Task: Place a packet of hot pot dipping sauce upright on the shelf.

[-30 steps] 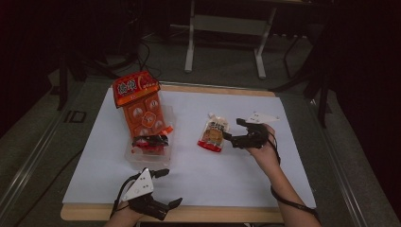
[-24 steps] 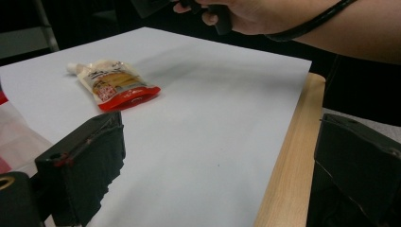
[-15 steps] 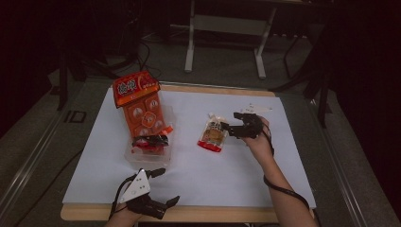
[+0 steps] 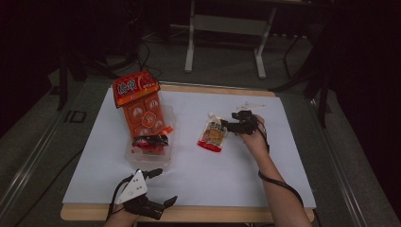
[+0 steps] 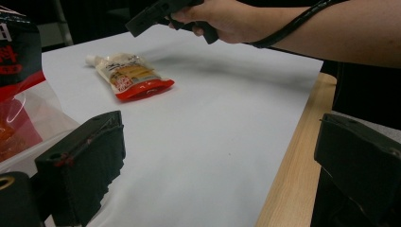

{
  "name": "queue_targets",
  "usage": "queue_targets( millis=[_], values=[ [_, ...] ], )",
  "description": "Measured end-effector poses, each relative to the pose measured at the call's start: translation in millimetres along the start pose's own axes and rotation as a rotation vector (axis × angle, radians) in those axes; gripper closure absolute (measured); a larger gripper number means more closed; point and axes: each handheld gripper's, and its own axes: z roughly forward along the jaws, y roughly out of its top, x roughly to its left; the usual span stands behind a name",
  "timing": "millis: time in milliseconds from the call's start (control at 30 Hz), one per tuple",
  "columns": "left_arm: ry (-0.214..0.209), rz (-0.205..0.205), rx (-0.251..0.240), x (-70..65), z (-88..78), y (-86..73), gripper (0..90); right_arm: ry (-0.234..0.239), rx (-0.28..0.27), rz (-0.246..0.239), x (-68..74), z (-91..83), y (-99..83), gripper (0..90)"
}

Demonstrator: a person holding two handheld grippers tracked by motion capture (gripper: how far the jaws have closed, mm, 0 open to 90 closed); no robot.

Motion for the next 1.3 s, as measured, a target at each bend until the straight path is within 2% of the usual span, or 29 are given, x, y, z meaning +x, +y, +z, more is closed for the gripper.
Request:
queue_targets(
  millis=[367, 467, 667, 800, 1000, 1200, 1300],
  values=[
    [-0.01, 0.002, 0.008, -2.2, 1.1, -0.5, 3.2, -0.035, 0.032, 0.027, -12.3, 12.2, -5.5, 35.9],
    [-0.01, 0.001, 0.009, -2.1, 1.0, -0.9, 3.2, -0.066, 0.061, 0.022, -14.0, 16.9, -8.4, 35.9],
    [-0.014, 0.009, 0.019, -3.0, 1.2, -1.3, 3.2, -0.066, 0.081, 0.055, -18.1, 25.8, -13.7, 36.0],
    [-0.011, 0.007, 0.023, -2.7, 1.3, -1.4, 3.2, -0.08, 0.109, 0.038, -17.3, 33.6, -16.2, 38.5],
    [-0.013, 0.006, 0.019, -1.9, 0.7, -1.0, 3.2, -0.086, 0.136, 0.038, -17.8, 42.0, -19.9, 41.7],
    [-0.017, 0.003, 0.023, -1.7, 1.4, -1.9, 3.2, -0.063, 0.153, 0.047, -18.1, 44.6, -18.8, 52.5],
    [-0.015, 0.005, 0.024, -2.0, 1.6, -1.8, 3.2, -0.052, 0.163, 0.02, -15.2, 45.6, -18.8, 60.7]
  ],
)
